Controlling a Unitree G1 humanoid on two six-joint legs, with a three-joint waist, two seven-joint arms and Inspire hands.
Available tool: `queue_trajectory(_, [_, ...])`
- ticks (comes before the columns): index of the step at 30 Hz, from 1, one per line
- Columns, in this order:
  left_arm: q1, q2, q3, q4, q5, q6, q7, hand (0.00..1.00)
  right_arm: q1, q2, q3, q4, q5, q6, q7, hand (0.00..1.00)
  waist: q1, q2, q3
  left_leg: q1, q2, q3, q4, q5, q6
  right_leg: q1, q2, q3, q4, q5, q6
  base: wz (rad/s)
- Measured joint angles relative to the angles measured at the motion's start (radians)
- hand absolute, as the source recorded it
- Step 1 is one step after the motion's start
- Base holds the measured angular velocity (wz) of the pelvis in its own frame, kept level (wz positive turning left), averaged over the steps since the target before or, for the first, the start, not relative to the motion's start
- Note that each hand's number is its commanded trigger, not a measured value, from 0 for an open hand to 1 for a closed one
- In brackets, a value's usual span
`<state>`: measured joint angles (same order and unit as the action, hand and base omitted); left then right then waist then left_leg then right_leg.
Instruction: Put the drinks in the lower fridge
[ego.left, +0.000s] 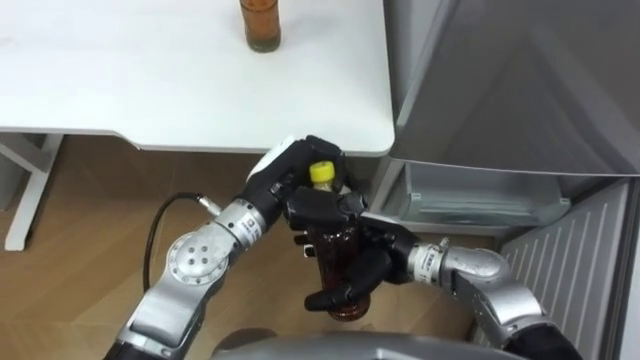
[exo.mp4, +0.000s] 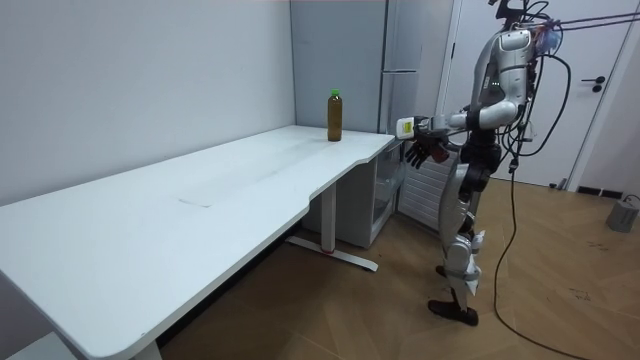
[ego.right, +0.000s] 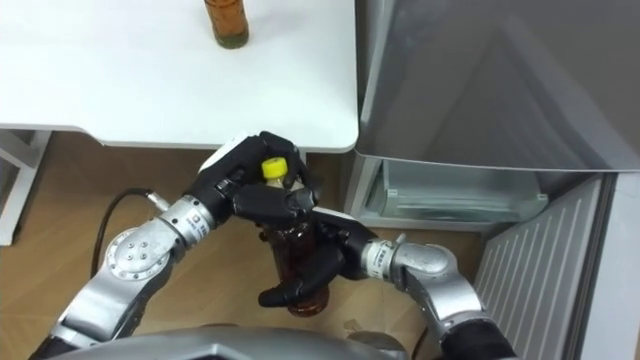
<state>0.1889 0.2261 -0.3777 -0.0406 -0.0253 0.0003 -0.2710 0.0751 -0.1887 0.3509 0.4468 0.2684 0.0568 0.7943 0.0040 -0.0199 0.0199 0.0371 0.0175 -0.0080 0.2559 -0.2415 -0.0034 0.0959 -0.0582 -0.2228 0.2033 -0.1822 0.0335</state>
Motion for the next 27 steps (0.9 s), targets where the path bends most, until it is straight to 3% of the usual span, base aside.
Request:
queue_trajectory(5, [0.0, 0.009, -0.012, 0.001, 0.023, 0.0, -0.014, 1.0, 0.002, -0.003, 0.02, 0.013, 0.016, 0.0, -0.003, 0.02, -0.002, 0.002, -0.0011, 0.0, 0.0, 0.0, 0.0, 0.0, 0.0, 0.0, 0.0, -0.001, 0.0, 0.0, 0.0, 0.0])
queue_trajectory(6, [0.0, 0.011, -0.013, 0.002, 0.023, 0.0, -0.017, 1.0, 0.004, -0.003, 0.02, 0.013, 0.016, 0.0, -0.003, 0.36, -0.002, 0.002, -0.0012, 0.0, 0.0, 0.0, 0.0, 0.0, 0.0, 0.0, 0.0, -0.001, 0.0, 0.0, 0.0, 0.0])
queue_trajectory(7, [0.0, 0.016, -0.017, 0.002, 0.023, 0.0, -0.017, 1.0, 0.005, -0.001, 0.022, 0.016, 0.019, 0.0, -0.003, 0.8, -0.002, 0.002, -0.0011, 0.0, 0.0, 0.0, 0.0, 0.0, 0.0, 0.0, 0.0, -0.001, 0.0, 0.0, 0.0, 0.0])
queue_trajectory(8, [0.0, 0.019, -0.019, 0.003, 0.023, 0.0, -0.019, 1.0, 0.005, 0.0, 0.026, 0.021, 0.026, 0.0, -0.004, 1.0, 0.0, 0.002, -0.0013, 0.0, 0.0, 0.0, 0.0, 0.0, 0.0, 0.0, 0.0, -0.002, 0.0, 0.0, 0.0, 0.0])
queue_trajectory(18, [0.0, 0.022, -0.02, 0.012, 0.042, 0.0, -0.039, 1.0, 0.005, -0.006, 0.057, 0.052, 0.085, 0.0, -0.003, 1.0, 0.0, 0.014, -0.0091, 0.0, 0.0, -0.001, 0.0, 0.0, 0.0, 0.0, 0.0, -0.004, 0.0, 0.0, 0.0, 0.0])
queue_trajectory(27, [0.0, 0.026, -0.019, 0.013, 0.042, 0.0, -0.036, 1.0, 0.006, -0.006, 0.063, 0.057, 0.088, 0.001, -0.003, 1.0, -0.001, 0.014, -0.0092, 0.001, 0.0, 0.0, 0.001, 0.0, 0.0, 0.002, 0.0, -0.003, 0.0, 0.0, 0.0, 0.0])
